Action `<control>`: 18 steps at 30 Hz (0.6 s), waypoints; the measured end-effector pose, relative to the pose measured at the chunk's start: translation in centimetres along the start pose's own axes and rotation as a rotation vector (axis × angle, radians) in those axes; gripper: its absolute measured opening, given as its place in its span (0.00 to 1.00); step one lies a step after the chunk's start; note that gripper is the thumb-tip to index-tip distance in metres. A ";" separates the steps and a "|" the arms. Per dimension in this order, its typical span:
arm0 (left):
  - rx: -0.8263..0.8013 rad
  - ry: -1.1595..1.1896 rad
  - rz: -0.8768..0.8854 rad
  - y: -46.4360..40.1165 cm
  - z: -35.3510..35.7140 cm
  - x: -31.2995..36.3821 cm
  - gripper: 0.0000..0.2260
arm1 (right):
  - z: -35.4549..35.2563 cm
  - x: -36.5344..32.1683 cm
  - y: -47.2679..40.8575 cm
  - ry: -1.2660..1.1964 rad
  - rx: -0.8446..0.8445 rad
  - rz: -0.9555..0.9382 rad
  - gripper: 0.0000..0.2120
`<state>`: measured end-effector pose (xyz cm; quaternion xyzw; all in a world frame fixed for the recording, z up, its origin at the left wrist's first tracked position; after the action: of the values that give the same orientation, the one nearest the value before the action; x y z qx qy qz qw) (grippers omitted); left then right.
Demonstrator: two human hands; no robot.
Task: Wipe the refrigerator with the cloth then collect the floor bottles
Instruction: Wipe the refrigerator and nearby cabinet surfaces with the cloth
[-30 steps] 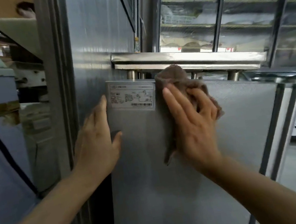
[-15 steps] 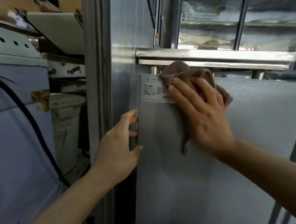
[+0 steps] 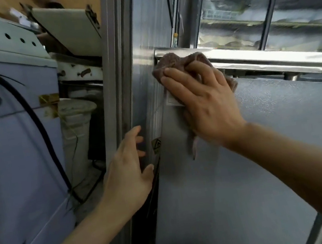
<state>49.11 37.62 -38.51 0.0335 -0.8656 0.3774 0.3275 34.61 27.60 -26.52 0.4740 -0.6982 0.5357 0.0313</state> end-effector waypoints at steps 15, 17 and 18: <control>0.021 -0.046 -0.101 5.0 -0.4 -2.8 0.36 | 6.3 -10.2 13.7 0.059 -0.494 -0.525 0.22; 0.004 -0.069 -0.088 5.1 -0.4 -2.6 0.36 | 5.7 -9.3 13.6 0.125 -0.505 -0.575 0.24; -0.007 -0.075 -0.084 5.0 -0.2 -2.4 0.35 | 5.1 -8.1 12.9 0.151 -0.457 -0.556 0.25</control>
<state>49.64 40.85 -42.98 0.0825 -0.8765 0.3587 0.3104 32.42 28.44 -42.44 0.5855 -0.6401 0.3705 0.3320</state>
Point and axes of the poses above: each hand's wrist, its own y-axis away from the middle knuckle, its own z-axis out of the palm, x = y × z, the point moved 1 cm from there along -y, towards the middle knuckle, and after that the axes turned 5 degrees about -x, right-handed, at the moved point
